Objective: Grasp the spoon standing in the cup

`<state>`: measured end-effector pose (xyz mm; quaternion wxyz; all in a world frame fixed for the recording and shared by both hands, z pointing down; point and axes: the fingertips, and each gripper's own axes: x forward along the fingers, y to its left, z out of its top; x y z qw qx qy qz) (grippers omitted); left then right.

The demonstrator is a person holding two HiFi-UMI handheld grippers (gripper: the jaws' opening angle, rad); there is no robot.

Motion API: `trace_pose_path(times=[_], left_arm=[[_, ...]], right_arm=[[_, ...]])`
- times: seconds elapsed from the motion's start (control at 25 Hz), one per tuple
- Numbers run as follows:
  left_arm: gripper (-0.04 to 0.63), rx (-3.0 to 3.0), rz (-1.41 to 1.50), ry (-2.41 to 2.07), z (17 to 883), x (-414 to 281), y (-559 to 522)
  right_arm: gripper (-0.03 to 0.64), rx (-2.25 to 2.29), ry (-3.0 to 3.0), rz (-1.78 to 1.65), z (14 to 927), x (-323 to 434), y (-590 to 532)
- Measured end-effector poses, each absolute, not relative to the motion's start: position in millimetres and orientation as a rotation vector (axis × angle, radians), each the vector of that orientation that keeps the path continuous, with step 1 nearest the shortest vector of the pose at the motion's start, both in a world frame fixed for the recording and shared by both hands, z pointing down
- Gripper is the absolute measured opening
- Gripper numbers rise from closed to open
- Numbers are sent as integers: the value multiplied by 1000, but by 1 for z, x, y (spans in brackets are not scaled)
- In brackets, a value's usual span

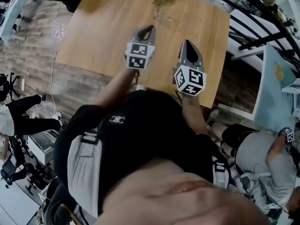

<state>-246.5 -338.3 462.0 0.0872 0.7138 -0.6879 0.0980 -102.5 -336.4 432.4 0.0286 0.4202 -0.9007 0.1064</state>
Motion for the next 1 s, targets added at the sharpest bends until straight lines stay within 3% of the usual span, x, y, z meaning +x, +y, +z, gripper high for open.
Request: trace_pose_path(times=[0.84,0.92,1.0], left_arm=[[14,2241,429,-1874,573,-312,-473],[86,2257,457,-1848,587,-308,-485],[89,2266,483,-1818,605,-307,-492]], right_arm=[[0,1660,-2373,348,479,-49,-365],[0,1692,-2337,368,486,-41,-364],[0,1717,-2298,386,492,-36,-359]])
